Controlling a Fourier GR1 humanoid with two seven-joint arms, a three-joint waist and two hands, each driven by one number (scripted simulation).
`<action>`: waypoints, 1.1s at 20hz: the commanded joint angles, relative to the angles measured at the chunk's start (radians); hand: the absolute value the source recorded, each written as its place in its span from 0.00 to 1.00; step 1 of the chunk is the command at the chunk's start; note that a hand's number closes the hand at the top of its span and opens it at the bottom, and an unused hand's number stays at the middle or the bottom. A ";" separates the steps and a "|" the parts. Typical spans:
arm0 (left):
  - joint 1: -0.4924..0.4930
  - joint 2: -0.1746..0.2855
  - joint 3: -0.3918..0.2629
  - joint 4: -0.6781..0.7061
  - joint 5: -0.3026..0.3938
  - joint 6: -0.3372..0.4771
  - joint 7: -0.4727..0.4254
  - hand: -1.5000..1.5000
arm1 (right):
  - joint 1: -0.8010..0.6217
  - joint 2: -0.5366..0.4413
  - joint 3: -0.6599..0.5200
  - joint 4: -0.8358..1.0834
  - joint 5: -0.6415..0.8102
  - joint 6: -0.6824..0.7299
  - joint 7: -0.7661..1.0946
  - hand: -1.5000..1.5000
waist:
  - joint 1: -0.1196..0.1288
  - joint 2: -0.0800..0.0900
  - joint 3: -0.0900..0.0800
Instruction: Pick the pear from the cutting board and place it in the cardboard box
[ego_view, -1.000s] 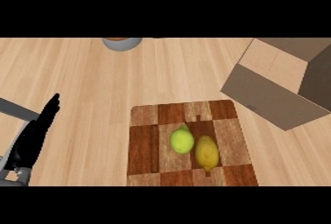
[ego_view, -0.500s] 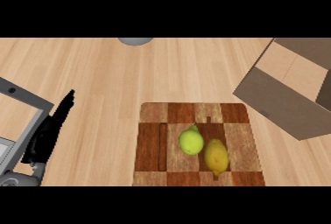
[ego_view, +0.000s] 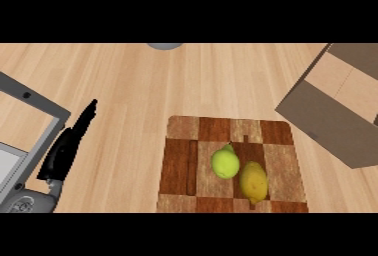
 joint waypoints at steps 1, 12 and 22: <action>-0.043 -0.018 -0.003 0.023 -0.005 -0.007 0.009 0.50 | -0.074 0.012 0.128 -0.004 0.160 0.109 0.212 0.00 | 0.010 -0.002 0.003; -0.058 -0.050 0.002 0.094 -0.034 -0.003 -0.039 0.50 | -0.451 0.010 0.299 0.147 0.156 0.305 0.665 0.00 | 0.016 -0.010 0.009; -0.029 -0.052 0.003 0.084 -0.022 -0.039 -0.045 0.50 | -0.690 0.008 0.193 0.261 0.112 0.386 0.710 0.00 | 0.027 -0.014 0.009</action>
